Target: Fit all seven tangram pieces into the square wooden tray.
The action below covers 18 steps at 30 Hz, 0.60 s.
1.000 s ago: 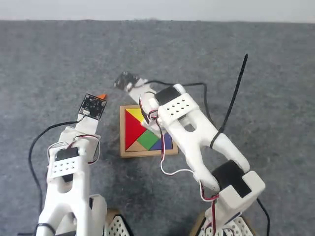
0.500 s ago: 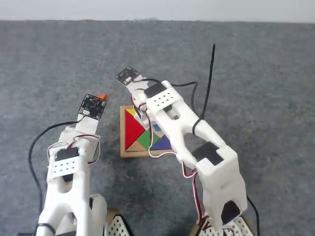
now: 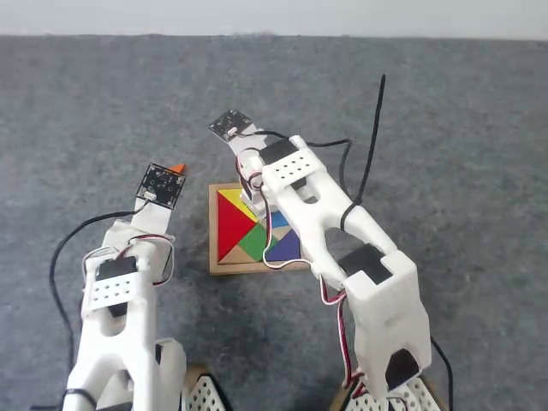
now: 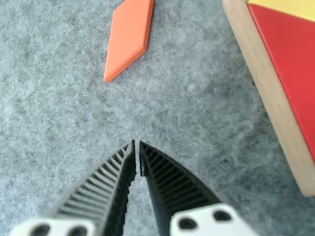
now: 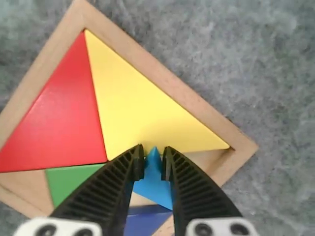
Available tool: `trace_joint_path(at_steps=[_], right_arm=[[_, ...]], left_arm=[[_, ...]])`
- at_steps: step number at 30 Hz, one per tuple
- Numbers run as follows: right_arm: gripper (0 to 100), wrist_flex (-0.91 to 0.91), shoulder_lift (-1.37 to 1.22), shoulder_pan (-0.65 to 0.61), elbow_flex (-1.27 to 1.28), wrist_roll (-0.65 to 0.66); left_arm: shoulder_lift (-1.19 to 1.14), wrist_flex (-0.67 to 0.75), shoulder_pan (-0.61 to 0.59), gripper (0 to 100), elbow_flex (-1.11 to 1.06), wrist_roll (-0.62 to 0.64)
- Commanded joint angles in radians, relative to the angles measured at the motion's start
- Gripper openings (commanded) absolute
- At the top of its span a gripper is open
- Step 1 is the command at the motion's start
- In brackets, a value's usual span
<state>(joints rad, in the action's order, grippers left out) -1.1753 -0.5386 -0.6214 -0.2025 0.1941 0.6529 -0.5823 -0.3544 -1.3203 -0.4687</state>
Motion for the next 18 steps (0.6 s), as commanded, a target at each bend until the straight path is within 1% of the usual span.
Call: trace_joint_path(at_steps=[1,7,12,15,18], right_arm=[[6.5,-0.018,0.021,0.025,-0.057,0.014],[5.2,-0.024,0.025,0.028,-0.057,0.012],[3.4,-0.071,0.084,0.024,-0.057,0.015],[3.0,-0.094,0.097,0.022,-0.054,0.055],[3.0,-0.104,0.097,0.018,-0.052,0.066]], left_arm=[[0.034,0.021,-0.002,1,0.008,-0.012],[0.034,0.021,-0.002,1,0.008,-0.012],[0.034,0.021,-0.002,1,0.008,-0.012],[0.034,0.021,-0.002,1,0.008,-0.012],[0.034,0.021,-0.002,1,0.008,-0.012]])
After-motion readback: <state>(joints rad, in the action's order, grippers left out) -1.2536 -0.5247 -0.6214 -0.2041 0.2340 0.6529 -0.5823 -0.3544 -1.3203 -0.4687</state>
